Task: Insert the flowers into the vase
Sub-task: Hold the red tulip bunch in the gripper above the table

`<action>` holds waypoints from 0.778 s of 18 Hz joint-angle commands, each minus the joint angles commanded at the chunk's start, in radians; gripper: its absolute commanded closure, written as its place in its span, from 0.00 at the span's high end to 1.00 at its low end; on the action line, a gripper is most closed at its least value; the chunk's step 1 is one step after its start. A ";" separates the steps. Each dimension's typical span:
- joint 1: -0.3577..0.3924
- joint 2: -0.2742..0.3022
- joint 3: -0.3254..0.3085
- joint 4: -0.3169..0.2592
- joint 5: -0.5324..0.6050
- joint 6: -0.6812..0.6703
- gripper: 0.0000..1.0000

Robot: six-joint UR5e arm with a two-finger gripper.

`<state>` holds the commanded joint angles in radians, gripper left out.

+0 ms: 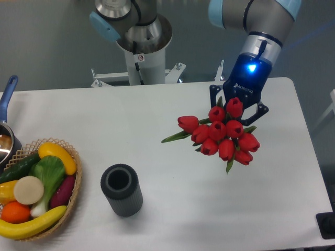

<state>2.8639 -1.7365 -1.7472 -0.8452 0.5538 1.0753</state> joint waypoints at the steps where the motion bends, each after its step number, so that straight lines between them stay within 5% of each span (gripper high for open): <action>1: 0.000 0.002 -0.008 0.000 0.000 0.005 0.32; 14: -0.038 -0.021 -0.002 0.018 0.000 0.006 0.32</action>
<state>2.8257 -1.7578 -1.7487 -0.8269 0.5538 1.0815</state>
